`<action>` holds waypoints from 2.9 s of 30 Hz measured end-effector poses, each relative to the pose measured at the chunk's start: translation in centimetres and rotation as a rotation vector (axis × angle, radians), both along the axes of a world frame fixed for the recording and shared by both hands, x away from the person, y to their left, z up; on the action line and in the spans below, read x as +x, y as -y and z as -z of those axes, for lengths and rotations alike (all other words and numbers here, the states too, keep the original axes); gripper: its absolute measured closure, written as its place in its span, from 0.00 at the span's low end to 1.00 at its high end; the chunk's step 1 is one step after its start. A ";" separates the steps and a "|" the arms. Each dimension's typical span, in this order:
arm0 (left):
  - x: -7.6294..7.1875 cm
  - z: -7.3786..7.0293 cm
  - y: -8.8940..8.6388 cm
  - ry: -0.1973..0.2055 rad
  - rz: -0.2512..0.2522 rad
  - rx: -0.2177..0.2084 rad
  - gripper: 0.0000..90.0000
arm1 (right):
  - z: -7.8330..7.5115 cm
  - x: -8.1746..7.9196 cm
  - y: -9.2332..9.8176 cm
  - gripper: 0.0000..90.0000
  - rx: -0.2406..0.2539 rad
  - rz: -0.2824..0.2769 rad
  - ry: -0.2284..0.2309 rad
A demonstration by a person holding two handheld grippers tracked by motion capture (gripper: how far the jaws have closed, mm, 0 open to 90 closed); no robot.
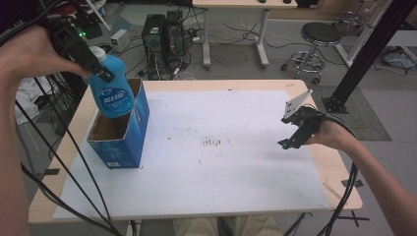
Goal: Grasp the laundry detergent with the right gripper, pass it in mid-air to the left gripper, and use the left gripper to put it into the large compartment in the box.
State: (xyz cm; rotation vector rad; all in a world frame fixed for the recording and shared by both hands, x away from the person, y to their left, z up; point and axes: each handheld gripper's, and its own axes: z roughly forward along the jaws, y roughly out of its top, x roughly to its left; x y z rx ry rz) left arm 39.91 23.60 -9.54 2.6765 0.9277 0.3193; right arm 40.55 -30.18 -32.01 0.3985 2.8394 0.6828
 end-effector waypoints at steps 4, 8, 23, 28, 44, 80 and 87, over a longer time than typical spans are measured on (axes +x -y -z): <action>0.0 0.4 -0.6 0.004 -0.014 -0.005 0.42 | 0.0 -0.1 0.4 0.14 -0.015 0.014 0.007; 0.2 1.2 -0.9 0.000 -0.015 0.009 0.42 | -0.1 -0.3 0.7 0.14 -0.023 0.029 0.015; 0.8 5.9 -2.2 -0.055 -0.008 0.039 0.42 | 0.2 -0.8 1.0 0.14 -0.038 0.045 0.020; 1.0 7.7 -2.2 -0.068 0.004 0.059 0.42 | 0.5 -0.8 0.6 0.14 -0.045 0.040 0.017; 2.1 13.2 -2.1 -0.126 0.103 0.112 0.42 | 1.1 -0.9 0.3 0.14 -0.065 0.036 0.015; 2.9 17.9 -2.3 -0.175 0.197 0.161 0.42 | 2.2 -1.0 0.0 0.14 -0.071 0.037 -0.001; 2.7 17.9 -2.2 -0.177 0.196 0.174 0.42 | 2.3 -1.1 -0.1 0.14 -0.070 0.037 0.000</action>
